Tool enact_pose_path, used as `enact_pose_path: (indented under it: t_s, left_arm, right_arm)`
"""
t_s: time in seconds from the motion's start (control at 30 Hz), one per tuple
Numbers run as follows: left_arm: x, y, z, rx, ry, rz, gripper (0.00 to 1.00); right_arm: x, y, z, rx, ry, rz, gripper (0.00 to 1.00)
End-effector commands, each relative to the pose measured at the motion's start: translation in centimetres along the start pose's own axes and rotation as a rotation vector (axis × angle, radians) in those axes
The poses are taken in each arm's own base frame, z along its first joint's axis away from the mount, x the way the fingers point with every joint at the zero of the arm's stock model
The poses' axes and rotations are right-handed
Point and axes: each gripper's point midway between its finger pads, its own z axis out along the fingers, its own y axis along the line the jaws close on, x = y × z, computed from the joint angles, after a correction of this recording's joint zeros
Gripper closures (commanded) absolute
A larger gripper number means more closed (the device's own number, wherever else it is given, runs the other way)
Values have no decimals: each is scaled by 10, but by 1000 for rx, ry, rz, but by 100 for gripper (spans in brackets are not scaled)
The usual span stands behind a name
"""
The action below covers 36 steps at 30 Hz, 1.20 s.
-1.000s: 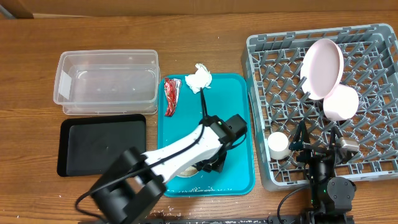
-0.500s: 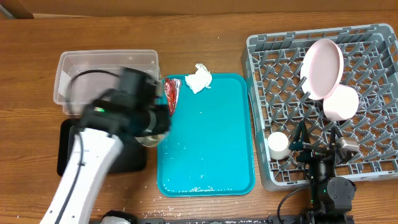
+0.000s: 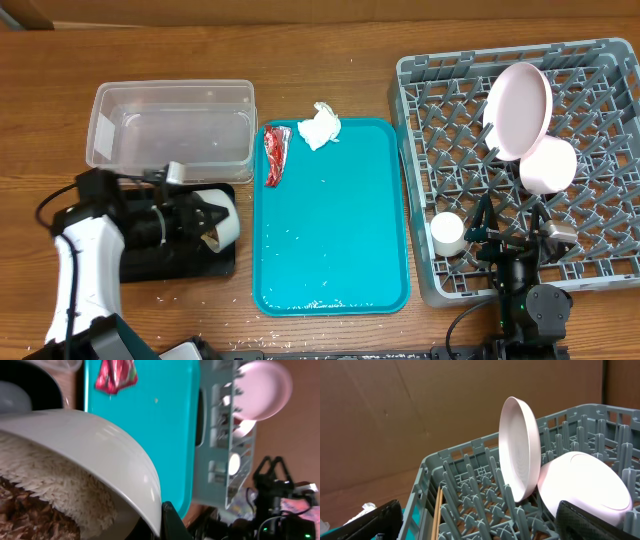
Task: Sort waste into correct bins and load items into the dishwasher
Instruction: 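Carry the bowl left and tip the scraps onto the black tray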
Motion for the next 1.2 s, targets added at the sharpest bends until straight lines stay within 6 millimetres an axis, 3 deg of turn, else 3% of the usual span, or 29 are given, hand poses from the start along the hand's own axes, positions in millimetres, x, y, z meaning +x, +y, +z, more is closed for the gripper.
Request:
enact_pose_path:
  t_s: [0.0, 0.2, 0.43, 0.73, 0.97, 1.03, 1.13, 1.17]
  left_arm:
    - [-15, -14, -19, 170, -141, 133, 96]
    - [-14, 3, -30, 220, -220, 83, 96]
    - [-18, -3, -34, 346, -305, 129, 96]
    - [-22, -1, -42, 336, -363, 223, 96]
    - [-17, -5, -49, 355, -387, 174, 96]
    - [-13, 2, -45, 285, -376, 325, 96]
    - [-17, 1, -53, 322, -404, 204, 96]
    - [-17, 3, -54, 311, -412, 234, 96]
  right_arm:
    - [1, -2, 0, 7, -6, 4, 0]
    - [1, -2, 0, 7, -6, 4, 0]
    - [1, -2, 0, 7, -6, 4, 0]
    - [1, -2, 0, 7, -6, 4, 0]
    - [1, -2, 0, 7, -6, 4, 0]
    - [1, -2, 0, 7, -6, 4, 0]
    - [1, -2, 0, 7, -6, 4, 0]
    - [1, -2, 0, 7, -6, 4, 0]
